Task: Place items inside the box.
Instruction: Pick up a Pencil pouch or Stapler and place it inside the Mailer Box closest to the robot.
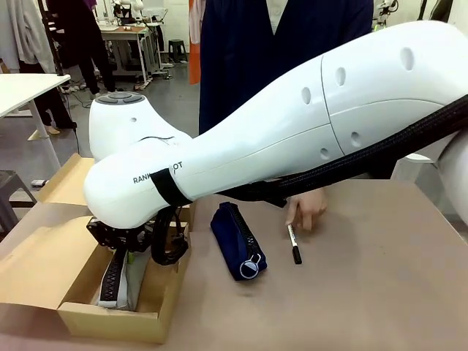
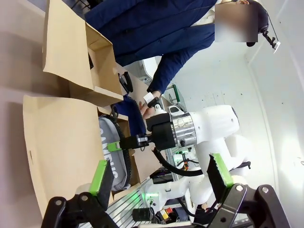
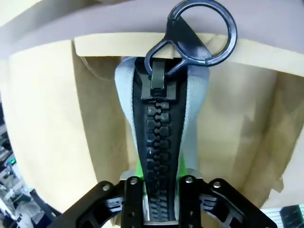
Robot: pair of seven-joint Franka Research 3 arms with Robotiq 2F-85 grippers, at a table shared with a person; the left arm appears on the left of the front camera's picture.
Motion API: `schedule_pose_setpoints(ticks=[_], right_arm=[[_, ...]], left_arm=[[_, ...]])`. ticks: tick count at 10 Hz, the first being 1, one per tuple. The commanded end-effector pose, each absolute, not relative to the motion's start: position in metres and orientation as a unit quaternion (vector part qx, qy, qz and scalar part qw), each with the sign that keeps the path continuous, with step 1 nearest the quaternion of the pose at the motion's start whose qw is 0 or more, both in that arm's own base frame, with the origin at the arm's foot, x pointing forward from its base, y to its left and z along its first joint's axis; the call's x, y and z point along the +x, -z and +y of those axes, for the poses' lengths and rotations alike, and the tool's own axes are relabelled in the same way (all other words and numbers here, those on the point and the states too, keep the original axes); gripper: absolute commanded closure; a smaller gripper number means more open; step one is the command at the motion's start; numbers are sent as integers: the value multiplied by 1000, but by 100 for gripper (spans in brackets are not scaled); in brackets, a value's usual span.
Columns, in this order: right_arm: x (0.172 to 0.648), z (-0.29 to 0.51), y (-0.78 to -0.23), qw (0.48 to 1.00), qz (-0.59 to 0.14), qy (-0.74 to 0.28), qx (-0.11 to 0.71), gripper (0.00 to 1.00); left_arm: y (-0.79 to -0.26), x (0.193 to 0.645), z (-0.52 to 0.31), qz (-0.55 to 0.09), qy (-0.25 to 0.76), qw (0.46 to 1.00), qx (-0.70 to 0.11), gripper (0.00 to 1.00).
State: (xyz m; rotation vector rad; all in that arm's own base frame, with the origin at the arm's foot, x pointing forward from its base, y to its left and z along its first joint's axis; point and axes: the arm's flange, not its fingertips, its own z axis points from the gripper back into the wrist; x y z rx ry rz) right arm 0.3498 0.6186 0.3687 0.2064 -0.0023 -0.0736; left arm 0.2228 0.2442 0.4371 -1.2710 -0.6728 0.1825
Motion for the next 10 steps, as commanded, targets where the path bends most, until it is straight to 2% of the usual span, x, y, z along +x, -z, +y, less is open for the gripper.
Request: schedule_pose_setpoints(ticks=[1,2,3,4,5,10], right_arm=[[349,618,-373,994,6,30,105,0],[349,618,-372,994,5,30,105,0],[348,618,-372,994,5,30,105,14],[349,618,-372,994,5,30,107,4],[348,617,-373,994,2,30,107,0],[339,614,-376,994,-3,-3,112,0]], left_arm=[[-440,223,244,-318,-77,742,-586,0],[-440,223,244,-318,-77,742,-586,0],[-440,223,244,-318,-77,742,-586,0],[-440,223,244,-318,-77,742,-586,0],[-440,223,244,-318,-77,742,-586,0],[-440,223,244,-318,-77,742,-586,0]])
